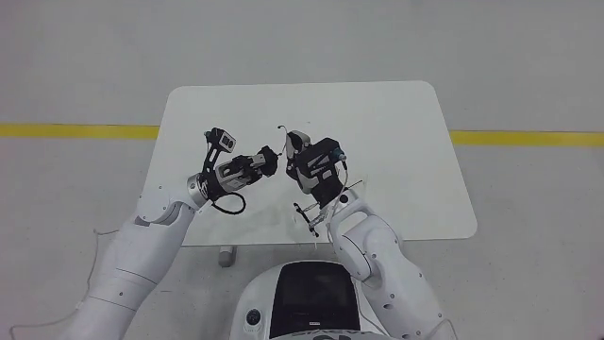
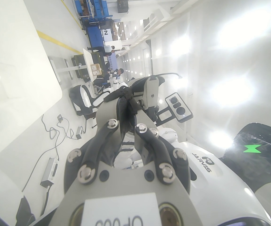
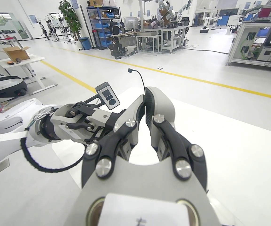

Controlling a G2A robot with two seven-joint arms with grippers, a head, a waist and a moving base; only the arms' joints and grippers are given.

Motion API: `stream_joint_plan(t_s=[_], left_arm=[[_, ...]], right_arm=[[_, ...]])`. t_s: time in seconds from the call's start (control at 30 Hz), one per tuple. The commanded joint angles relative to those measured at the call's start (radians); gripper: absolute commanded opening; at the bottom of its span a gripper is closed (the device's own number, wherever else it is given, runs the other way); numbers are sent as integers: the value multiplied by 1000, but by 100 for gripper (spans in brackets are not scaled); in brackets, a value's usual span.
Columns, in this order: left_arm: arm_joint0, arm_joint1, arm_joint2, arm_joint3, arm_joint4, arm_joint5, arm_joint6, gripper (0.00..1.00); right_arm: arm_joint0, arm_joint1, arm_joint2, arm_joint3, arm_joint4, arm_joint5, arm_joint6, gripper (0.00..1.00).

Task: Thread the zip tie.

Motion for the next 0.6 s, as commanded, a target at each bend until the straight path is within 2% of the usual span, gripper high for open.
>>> stream_joint_plan(t_s=[0.0, 0.37, 0.57], left_arm=[[0, 0, 0, 0, 0, 0, 0, 0], [0, 0, 0, 0, 0, 0, 0, 0], [0, 0, 0, 0, 0, 0, 0, 0]], right_arm=[[1, 2, -1, 0, 0, 2, 1, 0], [3, 12, -1, 0, 3, 9, 3, 0], [-6, 18, -3, -23, 16, 2, -16, 0]])
